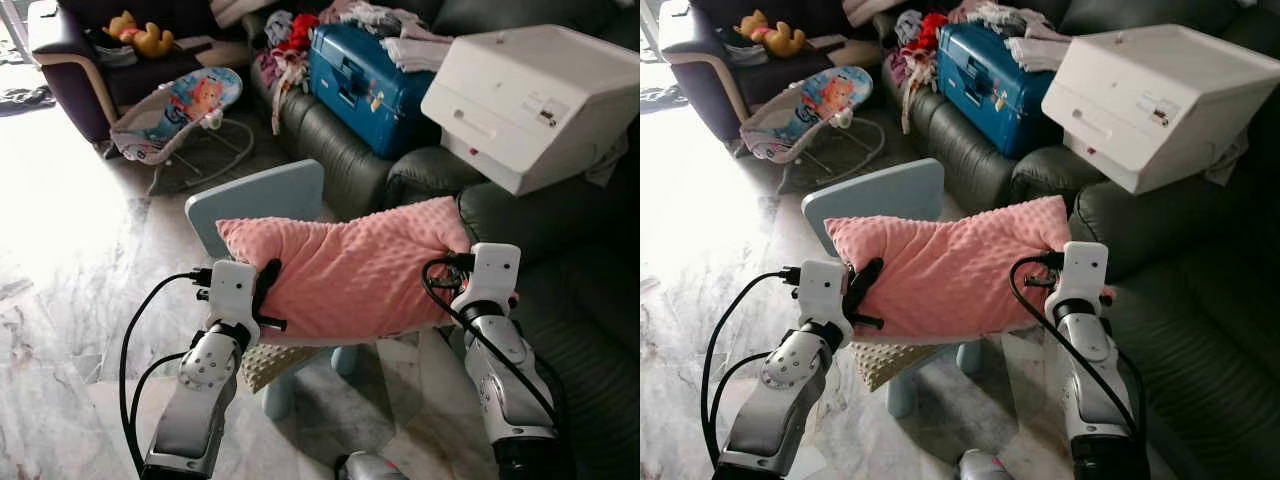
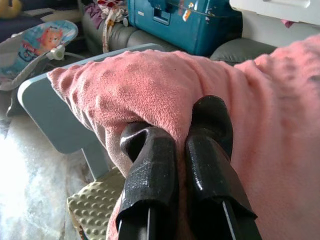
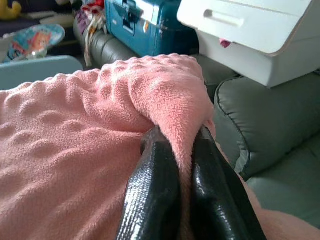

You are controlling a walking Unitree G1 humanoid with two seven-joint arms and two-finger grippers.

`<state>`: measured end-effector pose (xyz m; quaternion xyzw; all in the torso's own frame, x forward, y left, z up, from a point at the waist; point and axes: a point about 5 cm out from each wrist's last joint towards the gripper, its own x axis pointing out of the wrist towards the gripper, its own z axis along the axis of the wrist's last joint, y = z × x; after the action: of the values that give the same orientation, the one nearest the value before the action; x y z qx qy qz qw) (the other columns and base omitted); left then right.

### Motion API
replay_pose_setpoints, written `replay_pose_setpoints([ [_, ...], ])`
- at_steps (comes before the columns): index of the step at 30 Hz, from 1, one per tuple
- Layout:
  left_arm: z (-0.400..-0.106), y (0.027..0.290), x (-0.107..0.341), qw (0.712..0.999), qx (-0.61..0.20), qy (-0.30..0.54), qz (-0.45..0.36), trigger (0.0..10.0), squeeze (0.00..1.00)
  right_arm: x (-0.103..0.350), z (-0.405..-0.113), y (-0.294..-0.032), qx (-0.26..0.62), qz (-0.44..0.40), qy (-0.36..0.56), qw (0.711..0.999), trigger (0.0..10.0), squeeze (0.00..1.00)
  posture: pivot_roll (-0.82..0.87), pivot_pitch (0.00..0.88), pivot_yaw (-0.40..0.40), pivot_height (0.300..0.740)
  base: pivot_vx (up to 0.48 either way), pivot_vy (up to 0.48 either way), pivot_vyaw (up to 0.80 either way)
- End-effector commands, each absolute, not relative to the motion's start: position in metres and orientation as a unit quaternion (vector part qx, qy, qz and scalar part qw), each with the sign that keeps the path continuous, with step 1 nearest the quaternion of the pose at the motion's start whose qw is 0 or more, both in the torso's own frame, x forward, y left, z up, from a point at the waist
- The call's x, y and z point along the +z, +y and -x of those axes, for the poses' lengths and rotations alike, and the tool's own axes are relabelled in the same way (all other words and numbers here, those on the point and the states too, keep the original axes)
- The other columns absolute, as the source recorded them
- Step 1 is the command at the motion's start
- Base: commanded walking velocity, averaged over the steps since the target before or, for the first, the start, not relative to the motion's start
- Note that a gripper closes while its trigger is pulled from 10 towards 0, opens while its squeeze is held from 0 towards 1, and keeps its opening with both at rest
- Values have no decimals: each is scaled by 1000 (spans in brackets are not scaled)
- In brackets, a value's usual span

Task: Move the pillow to the sofa

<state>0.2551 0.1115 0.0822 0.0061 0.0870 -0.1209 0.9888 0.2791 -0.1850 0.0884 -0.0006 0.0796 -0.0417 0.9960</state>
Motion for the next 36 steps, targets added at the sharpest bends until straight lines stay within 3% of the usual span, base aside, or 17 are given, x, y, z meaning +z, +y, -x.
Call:
replay_pose_setpoints([
  [1,-256,112,88,990,-123,75,-8,10000,0,95,-282,-184,-40,-1,67,997,10000,0,-59,0,-9,740,0,0,0],
  [36,-256,110,91,989,-127,69,0,10000,0,94,-282,-184,-43,-6,74,996,10000,0,-60,0,-7,740,0,0,-106],
])
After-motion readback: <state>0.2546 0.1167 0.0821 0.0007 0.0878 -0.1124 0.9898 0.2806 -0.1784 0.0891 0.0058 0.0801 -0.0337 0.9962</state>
